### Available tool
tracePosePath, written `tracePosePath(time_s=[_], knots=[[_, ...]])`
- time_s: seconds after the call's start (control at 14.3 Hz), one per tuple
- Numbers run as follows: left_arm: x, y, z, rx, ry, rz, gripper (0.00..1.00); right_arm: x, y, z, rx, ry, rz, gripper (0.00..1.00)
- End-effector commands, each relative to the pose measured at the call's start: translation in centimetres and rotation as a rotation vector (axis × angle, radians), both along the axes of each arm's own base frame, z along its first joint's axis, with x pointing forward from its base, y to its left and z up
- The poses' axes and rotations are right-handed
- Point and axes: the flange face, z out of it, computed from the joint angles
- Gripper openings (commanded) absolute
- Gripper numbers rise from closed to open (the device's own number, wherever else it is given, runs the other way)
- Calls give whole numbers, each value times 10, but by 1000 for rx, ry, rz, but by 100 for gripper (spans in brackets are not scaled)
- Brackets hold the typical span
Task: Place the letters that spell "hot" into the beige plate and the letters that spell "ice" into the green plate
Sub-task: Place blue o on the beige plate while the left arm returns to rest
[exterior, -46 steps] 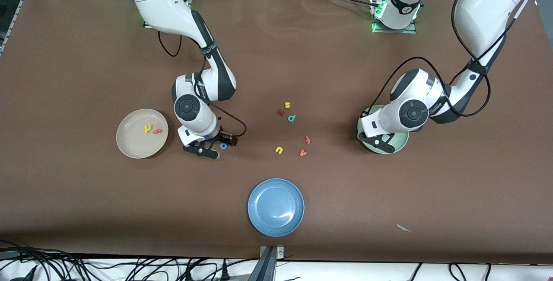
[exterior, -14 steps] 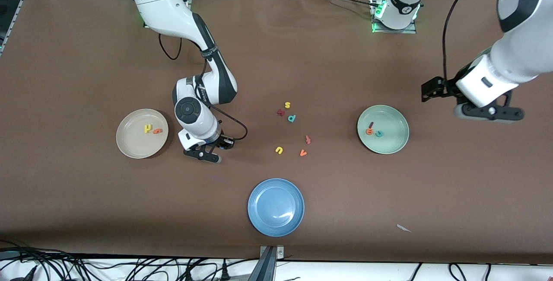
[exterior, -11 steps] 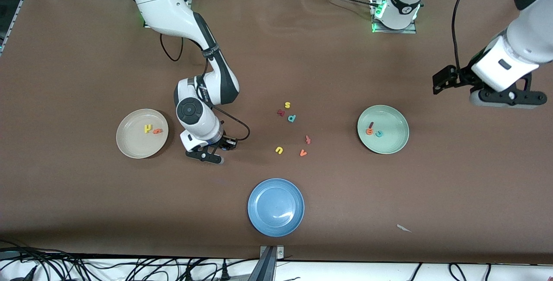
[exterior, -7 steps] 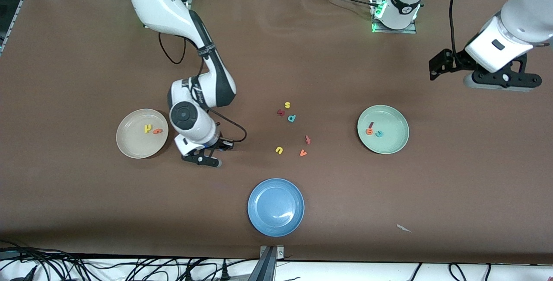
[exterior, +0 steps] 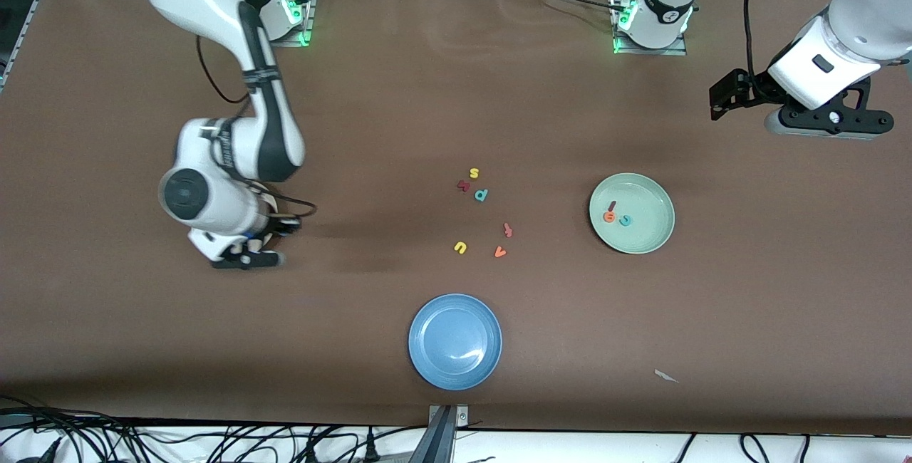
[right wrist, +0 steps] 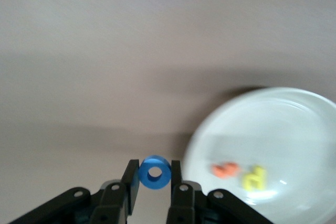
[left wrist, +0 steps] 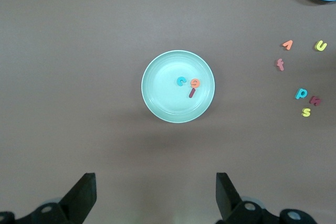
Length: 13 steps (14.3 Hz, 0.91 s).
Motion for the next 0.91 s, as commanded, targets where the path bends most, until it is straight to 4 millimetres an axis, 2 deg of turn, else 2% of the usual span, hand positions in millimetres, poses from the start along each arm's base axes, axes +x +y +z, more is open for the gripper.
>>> tracePosePath(time_s=[0.0,0.14,0.28,0.35,0.42,0.49,0.7,0.84], knots=[[-1,-6,11,17,-10,-29,100,-33,-48,5,46,21,46,17],[11,-10,15,12,-24,-32,100,-38,-77,-8,23,-8,81,17],[11,-9,15,12,-24,-32,100,-39,-95,-26,-9,-51,110,18],[11,-7,15,12,-24,-30,100,-38,-102,-29,-18,-55,101,31],[11,-7,13,8,-18,-28,100,-33,-107,-26,-14,-67,74,77],[12,-7,14,9,-22,-30,100,-30,-101,-22,-11,-72,64,100],[12,-8,12,10,-20,-32,100,-20,-65,-2,2,-82,-5,100],[12,-9,12,9,-20,-33,100,-14,-48,9,5,-86,-24,100]])
